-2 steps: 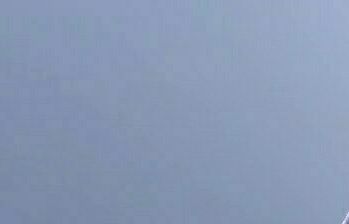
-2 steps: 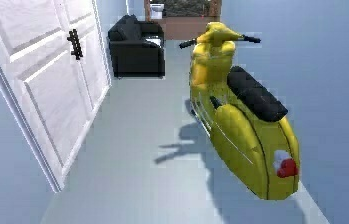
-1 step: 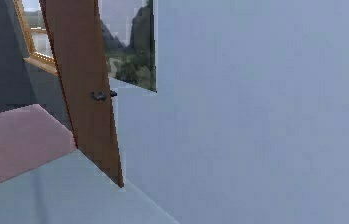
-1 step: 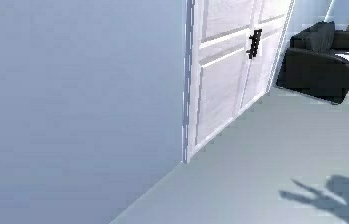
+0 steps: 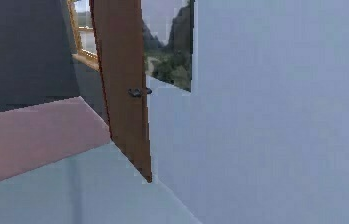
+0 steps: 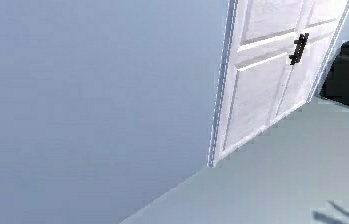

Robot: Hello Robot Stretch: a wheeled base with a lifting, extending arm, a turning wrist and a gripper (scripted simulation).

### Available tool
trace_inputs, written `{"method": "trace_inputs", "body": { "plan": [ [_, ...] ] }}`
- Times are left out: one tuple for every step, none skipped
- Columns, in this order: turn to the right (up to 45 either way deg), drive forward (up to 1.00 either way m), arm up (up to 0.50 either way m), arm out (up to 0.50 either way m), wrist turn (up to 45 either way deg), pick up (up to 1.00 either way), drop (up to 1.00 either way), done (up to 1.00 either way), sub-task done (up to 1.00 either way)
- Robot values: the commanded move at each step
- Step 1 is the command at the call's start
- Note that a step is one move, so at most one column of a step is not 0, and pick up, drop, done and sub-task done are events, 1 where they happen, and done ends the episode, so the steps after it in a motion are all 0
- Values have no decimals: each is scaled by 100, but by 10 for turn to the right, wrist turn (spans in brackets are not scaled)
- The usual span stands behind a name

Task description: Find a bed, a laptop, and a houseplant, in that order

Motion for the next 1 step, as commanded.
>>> {"method": "trace_inputs", "body": {
  "plan": [
    [0, 55, 0, 0, 0, 0, 0, 0, 0]
  ]
}}
